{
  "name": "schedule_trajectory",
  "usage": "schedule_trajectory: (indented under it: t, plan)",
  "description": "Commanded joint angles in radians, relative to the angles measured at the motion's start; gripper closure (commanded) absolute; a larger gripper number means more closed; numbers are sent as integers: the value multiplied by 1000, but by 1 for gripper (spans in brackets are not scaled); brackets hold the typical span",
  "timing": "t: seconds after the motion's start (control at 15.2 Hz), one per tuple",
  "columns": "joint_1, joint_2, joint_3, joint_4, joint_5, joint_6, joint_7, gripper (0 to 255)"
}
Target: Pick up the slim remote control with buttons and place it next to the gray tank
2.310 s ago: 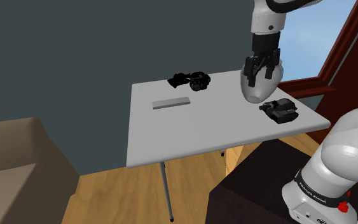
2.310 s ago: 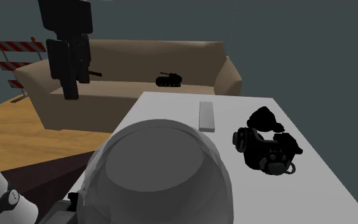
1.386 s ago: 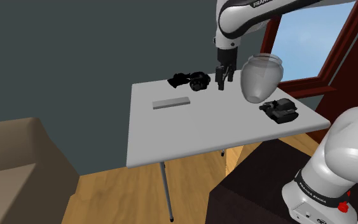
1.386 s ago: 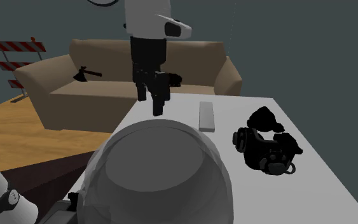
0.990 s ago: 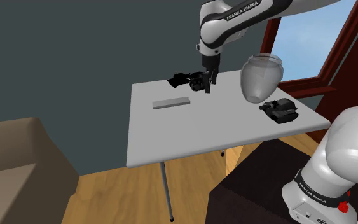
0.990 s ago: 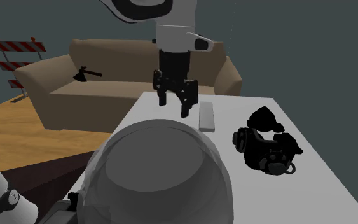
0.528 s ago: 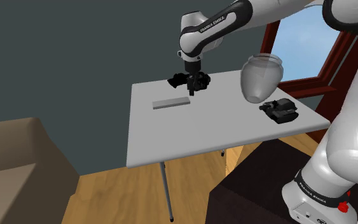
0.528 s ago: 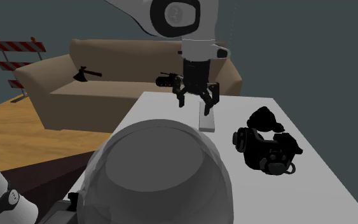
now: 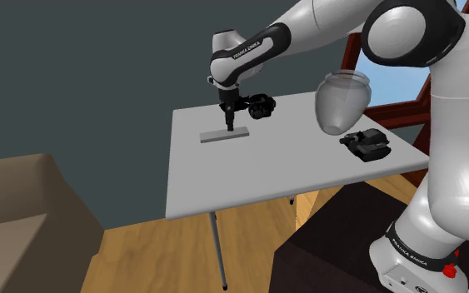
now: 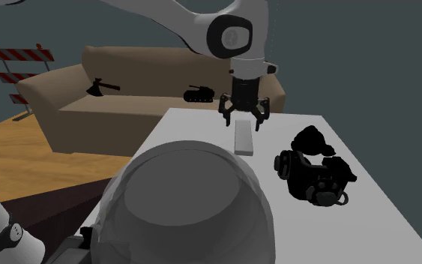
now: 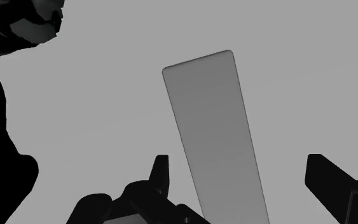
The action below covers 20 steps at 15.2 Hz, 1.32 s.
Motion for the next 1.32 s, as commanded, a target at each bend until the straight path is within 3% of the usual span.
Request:
schedule_trajectory:
  t: [0.0,0.53,1.06,1.12,1.25]
  plan:
    - [10,69,17,78,-3,0,-34,0]
    - [9,113,17,41,-3,81,-34,0]
    - [9,113,17,41,-3,81,-34,0]
    - [9,113,17,41,-3,81,-34,255]
    - [9,113,17,41,-3,81,-34,255]
